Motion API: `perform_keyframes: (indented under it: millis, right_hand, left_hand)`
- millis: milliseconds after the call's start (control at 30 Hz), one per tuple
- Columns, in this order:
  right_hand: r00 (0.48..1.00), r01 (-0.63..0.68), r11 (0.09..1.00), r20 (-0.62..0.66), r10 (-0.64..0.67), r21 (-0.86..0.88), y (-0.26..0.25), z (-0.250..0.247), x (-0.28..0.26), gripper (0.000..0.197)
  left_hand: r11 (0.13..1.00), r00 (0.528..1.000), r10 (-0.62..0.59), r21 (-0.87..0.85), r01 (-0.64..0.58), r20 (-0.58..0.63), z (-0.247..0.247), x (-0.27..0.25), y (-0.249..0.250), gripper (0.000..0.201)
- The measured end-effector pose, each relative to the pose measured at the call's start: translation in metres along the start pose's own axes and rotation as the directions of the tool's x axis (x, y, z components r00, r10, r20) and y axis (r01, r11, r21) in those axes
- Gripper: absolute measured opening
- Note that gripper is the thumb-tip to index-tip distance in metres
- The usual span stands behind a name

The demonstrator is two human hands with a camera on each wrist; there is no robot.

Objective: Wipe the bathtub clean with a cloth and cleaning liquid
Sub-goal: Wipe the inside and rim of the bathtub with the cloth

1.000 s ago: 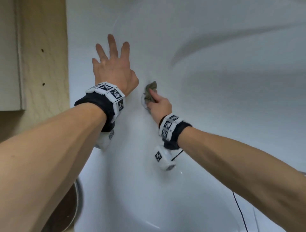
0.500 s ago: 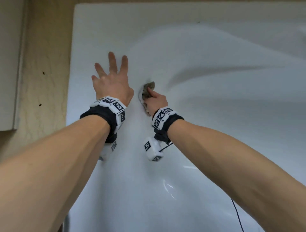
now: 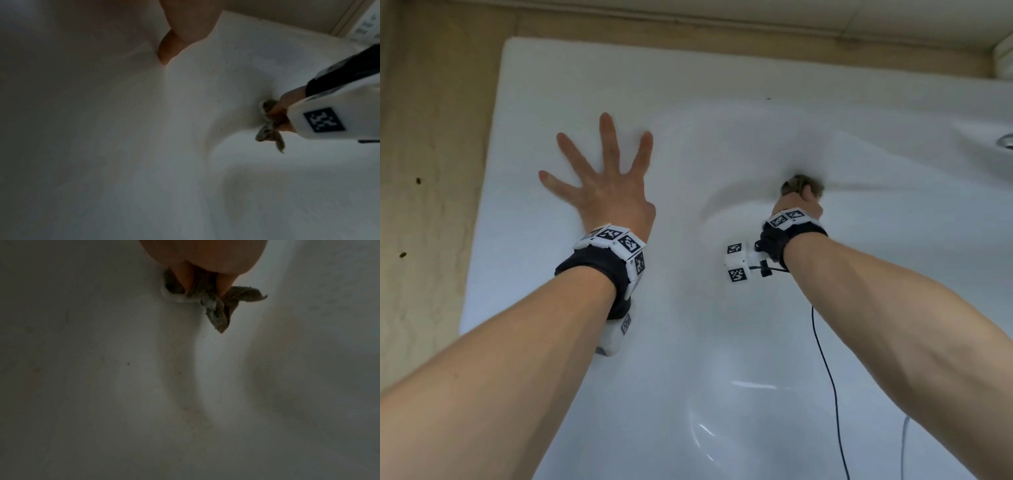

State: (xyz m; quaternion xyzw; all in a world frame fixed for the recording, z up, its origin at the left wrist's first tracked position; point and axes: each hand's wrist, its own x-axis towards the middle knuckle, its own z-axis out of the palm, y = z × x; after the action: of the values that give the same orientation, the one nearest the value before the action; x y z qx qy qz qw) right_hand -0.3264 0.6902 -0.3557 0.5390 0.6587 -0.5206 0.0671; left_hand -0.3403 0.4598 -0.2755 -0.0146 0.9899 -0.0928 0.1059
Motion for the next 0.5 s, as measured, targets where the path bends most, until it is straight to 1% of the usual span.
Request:
perform_keyframes:
  millis: [33, 67, 100, 133, 167, 200, 233, 267, 300, 333, 367, 433, 500]
  right_hand:
    - [1.000, -0.001, 1.000, -0.028, 0.000, -0.030, -0.001, 0.008, 0.003, 0.046]
    - [0.998, 0.022, 0.983, -0.061, -0.034, -0.181, 0.000, 0.013, 0.001, 0.042]
    - [0.994, 0.059, 0.920, -0.058, -0.088, -0.387, 0.007, 0.020, -0.007, 0.036]
    - [0.989, 0.098, 0.830, -0.041, -0.144, -0.549, 0.007, 0.028, -0.012, 0.035]
    - [0.984, 0.142, 0.771, 0.002, -0.180, -0.620, 0.007, 0.040, -0.011, 0.036]
    - [0.981, 0.164, 0.776, 0.017, -0.195, -0.610, 0.006, 0.047, -0.009, 0.037]
    - [0.995, 0.092, 0.889, 0.011, -0.097, -0.449, 0.009, 0.054, -0.006, 0.037]
    - [1.000, 0.001, 0.980, 0.013, 0.002, -0.199, 0.008, 0.064, -0.001, 0.041]
    - [0.999, -0.049, 0.999, 0.007, 0.049, 0.003, 0.010, 0.074, -0.004, 0.050]
    - [0.998, -0.063, 0.996, 0.006, 0.062, 0.069, 0.014, 0.084, -0.009, 0.058]
    - [1.000, -0.026, 0.997, 0.018, 0.025, 0.067, 0.014, 0.093, -0.013, 0.061]
    - [0.994, 0.017, 1.000, 0.107, -0.016, -0.001, 0.016, 0.107, -0.025, 0.063]
    - [0.983, 0.012, 1.000, 0.185, -0.010, -0.010, 0.025, 0.121, -0.027, 0.064]
  left_hand:
    - [1.000, 1.000, 0.004, -0.003, -0.004, 0.003, 0.000, 0.000, 0.000, 0.091]
    - [1.000, 1.000, 0.006, -0.002, -0.006, 0.006, -0.001, 0.000, 0.000, 0.091]
    - [1.000, 1.000, 0.008, 0.002, -0.008, 0.009, -0.002, -0.001, 0.000, 0.091]
    - [1.000, 1.000, 0.010, 0.006, -0.010, 0.011, -0.003, -0.001, 0.000, 0.092]
    - [1.000, 1.000, 0.014, 0.005, -0.014, 0.009, -0.002, -0.001, 0.000, 0.092]
    - [1.000, 1.000, 0.018, 0.000, -0.018, 0.005, -0.001, -0.001, 0.000, 0.093]
    - [1.000, 1.000, 0.023, -0.004, -0.023, 0.001, 0.000, 0.000, 0.000, 0.093]
    - [1.000, 1.000, 0.026, -0.005, -0.026, -0.004, 0.002, 0.001, -0.001, 0.094]
    - [1.000, 1.000, 0.028, -0.002, -0.028, -0.006, 0.003, 0.002, -0.001, 0.095]
    - [1.000, 1.000, 0.029, 0.002, -0.029, -0.007, 0.003, 0.001, -0.002, 0.096]
    - [0.999, 0.999, 0.033, 0.009, -0.033, -0.010, 0.004, 0.001, -0.002, 0.096]
    - [0.999, 0.999, 0.039, 0.019, -0.039, -0.014, 0.005, 0.002, -0.002, 0.096]
    - [0.999, 0.999, 0.050, 0.006, -0.050, -0.011, 0.005, 0.003, -0.002, 0.096]
